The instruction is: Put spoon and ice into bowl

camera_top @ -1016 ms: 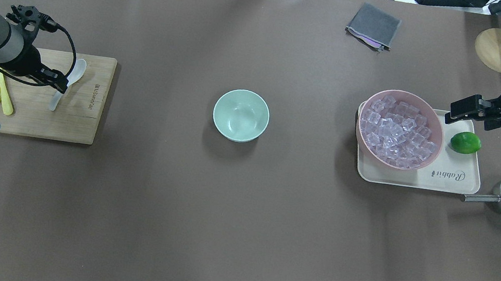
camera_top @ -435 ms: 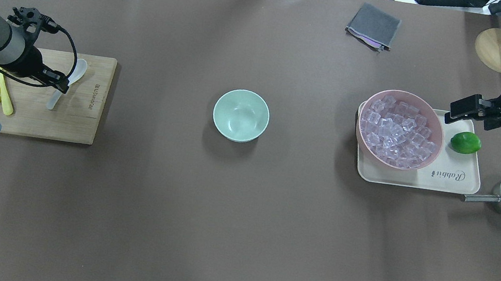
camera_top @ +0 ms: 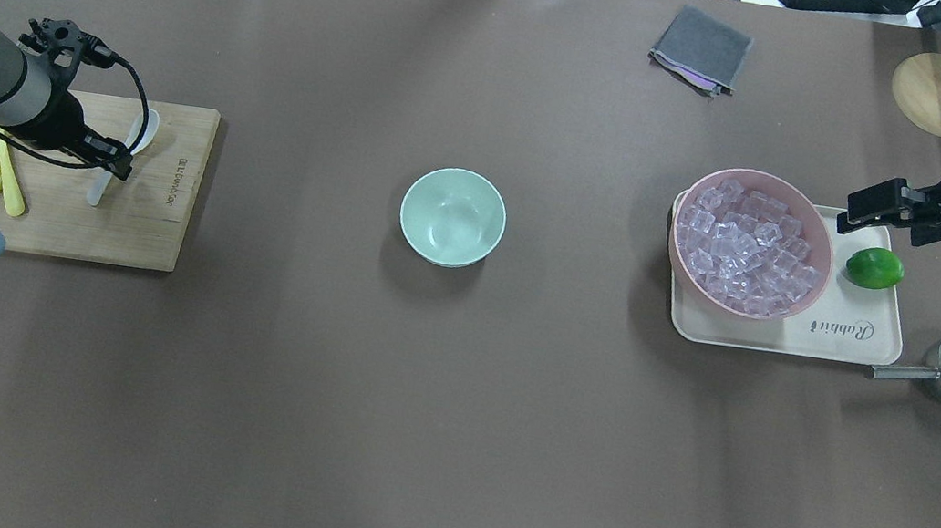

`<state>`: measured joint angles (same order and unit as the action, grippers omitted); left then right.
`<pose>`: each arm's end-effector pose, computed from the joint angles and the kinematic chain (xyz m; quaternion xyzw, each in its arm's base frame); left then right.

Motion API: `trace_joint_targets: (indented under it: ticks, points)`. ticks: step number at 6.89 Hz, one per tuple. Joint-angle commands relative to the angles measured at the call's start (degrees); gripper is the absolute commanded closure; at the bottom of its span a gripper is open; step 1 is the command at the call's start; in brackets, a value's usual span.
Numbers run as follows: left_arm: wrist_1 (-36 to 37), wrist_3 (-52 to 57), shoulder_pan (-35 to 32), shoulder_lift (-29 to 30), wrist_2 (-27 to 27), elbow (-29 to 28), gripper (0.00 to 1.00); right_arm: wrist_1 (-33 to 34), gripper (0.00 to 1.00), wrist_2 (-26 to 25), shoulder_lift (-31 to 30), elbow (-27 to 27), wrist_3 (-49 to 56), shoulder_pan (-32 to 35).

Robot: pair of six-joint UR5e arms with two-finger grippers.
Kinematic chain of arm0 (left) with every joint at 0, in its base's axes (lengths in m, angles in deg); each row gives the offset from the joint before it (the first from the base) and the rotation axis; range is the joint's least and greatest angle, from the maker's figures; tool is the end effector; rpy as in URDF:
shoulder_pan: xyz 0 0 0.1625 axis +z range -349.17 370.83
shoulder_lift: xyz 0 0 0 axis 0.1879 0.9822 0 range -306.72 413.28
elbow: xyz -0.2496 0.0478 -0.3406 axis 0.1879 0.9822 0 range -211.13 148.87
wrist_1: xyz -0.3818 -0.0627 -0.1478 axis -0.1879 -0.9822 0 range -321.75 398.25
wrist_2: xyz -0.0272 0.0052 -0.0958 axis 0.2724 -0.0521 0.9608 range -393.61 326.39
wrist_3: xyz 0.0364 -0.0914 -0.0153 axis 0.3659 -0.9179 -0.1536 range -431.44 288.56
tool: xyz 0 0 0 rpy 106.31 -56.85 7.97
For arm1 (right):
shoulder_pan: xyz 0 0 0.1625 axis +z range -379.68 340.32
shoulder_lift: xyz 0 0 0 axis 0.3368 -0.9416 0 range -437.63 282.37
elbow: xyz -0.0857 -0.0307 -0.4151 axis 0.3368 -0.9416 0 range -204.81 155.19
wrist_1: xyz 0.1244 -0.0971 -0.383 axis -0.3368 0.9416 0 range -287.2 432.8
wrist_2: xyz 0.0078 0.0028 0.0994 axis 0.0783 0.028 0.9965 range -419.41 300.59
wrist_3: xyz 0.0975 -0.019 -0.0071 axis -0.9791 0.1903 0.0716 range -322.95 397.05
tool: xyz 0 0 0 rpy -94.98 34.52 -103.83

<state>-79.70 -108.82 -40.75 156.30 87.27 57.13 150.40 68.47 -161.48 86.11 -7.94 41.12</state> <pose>0.3157 -0.5303 0.5029 0.1013 0.3967 0.0976 0.9071 -0.1915 -0.4907 0.4039 0.0705 -0.4363 0.0138 0.8970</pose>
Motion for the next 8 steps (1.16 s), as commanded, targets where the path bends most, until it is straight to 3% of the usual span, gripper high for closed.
trace_joint_targets:
  ticks: [1, 2, 5, 6, 7, 8]
  points:
    - [0.0, 0.11, 0.87, -0.02, -0.03, 0.07, 0.63, 0.0, 0.02, 0.0, -0.17, 0.09, 0.0, 0.02]
    - [0.0, 0.64, 0.87, 0.07, 0.14, 0.07, 1.0, 0.09, 0.02, 0.09, -0.17, 0.09, 0.0, 0.02]
    - [1.04, -0.84, 0.87, 2.16, 1.28, 3.12, 1.0, 0.0, 0.02, 0.0, 0.17, 0.18, -1.39, 0.02]
    - [0.96, -9.03, 0.96, 6.53, 4.42, 3.93, 1.0, -0.09, 0.02, -0.17, 0.52, 0.27, -2.71, -0.16]
    - [0.96, -18.6, 5.4, 11.8, 3.67, 3.76, 1.0, 0.0, 0.02, -0.26, 1.66, -0.17, -3.16, -0.42]
    - [1.14, -27.48, 11.53, 16.63, -2.34, 3.58, 1.0, 0.09, 0.03, -0.26, 2.54, -0.35, -3.86, -0.77]
